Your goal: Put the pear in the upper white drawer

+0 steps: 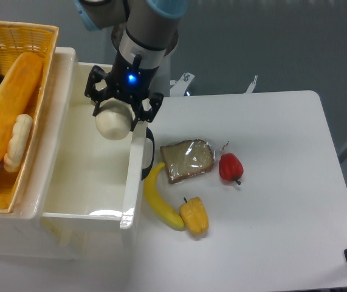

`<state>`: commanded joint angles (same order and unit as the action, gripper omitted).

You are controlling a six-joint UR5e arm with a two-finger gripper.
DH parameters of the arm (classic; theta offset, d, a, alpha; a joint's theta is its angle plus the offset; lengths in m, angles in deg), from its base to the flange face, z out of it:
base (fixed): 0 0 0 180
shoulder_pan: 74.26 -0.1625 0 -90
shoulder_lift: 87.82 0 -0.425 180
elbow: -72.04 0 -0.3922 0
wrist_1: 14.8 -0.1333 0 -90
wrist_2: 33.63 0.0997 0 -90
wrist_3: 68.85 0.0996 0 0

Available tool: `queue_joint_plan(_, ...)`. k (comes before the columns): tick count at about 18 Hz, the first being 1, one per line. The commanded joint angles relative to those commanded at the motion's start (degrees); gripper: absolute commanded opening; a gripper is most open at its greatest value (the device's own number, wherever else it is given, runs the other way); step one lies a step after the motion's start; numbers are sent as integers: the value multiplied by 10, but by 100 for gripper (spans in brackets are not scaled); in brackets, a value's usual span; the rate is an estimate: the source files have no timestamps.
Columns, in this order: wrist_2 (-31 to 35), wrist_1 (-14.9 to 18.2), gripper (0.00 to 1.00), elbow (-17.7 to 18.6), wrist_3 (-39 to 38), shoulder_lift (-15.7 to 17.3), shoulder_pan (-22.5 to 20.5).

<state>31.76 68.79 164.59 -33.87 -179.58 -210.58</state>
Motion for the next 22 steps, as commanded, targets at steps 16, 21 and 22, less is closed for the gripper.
queue_joint_plan(16, 1, -31, 100, -8, 4, 2, -33)
queue_joint_plan(21, 31, -82, 100, -10, 6, 1, -55)
queue_joint_plan(22, 56, -85, 100, -11, 11, -1, -56)
